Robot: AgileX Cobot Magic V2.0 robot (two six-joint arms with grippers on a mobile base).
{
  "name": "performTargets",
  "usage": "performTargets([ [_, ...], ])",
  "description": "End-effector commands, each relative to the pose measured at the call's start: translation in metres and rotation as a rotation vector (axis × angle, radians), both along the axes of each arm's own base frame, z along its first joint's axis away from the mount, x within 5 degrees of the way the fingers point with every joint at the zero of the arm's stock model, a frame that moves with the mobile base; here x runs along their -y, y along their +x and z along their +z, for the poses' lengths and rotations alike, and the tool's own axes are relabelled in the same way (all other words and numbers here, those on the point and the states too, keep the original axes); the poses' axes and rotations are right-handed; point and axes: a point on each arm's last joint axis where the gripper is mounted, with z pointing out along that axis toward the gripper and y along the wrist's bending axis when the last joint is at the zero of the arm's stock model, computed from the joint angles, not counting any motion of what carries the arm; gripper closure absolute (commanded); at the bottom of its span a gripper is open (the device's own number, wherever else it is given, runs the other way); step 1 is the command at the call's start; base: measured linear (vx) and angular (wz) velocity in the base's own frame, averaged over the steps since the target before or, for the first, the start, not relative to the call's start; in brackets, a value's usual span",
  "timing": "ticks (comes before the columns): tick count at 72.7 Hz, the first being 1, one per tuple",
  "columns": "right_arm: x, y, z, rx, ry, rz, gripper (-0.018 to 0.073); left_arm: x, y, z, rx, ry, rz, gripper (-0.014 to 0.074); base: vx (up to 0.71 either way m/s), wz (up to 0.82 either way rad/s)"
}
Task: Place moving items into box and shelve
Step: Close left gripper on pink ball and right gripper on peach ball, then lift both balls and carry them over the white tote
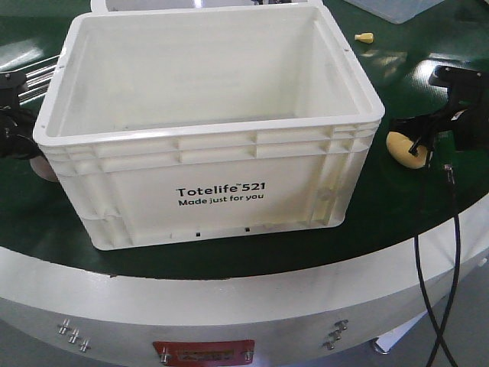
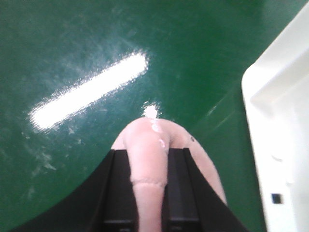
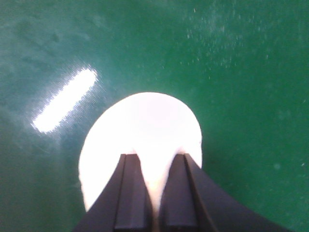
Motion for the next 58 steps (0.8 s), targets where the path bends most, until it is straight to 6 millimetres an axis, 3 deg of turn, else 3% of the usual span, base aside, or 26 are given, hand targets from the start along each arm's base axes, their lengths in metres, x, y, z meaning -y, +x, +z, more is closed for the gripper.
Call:
performTargets([
  [1, 0.002, 0.003, 0.045, 0.192, -0.037, 0.001, 0.0567, 0.001, 0.003, 0.044, 0.199, 0.013, 0.001, 0.0603, 0.00, 0.00],
  [26, 0.001, -0.015, 0.108, 0.389, -0.107, 0.029, 0.0567, 0.001, -0.011, 0.102, 0.430, 0.036, 0.001, 0.0603, 0.00, 0.00],
  [58, -0.002, -0.059, 0.194, 0.674, -0.176, 0.029, 0.0567, 0.003, -0.046, 0.178, 0.753, 0.061, 0.007, 0.0600, 0.00, 0.00],
])
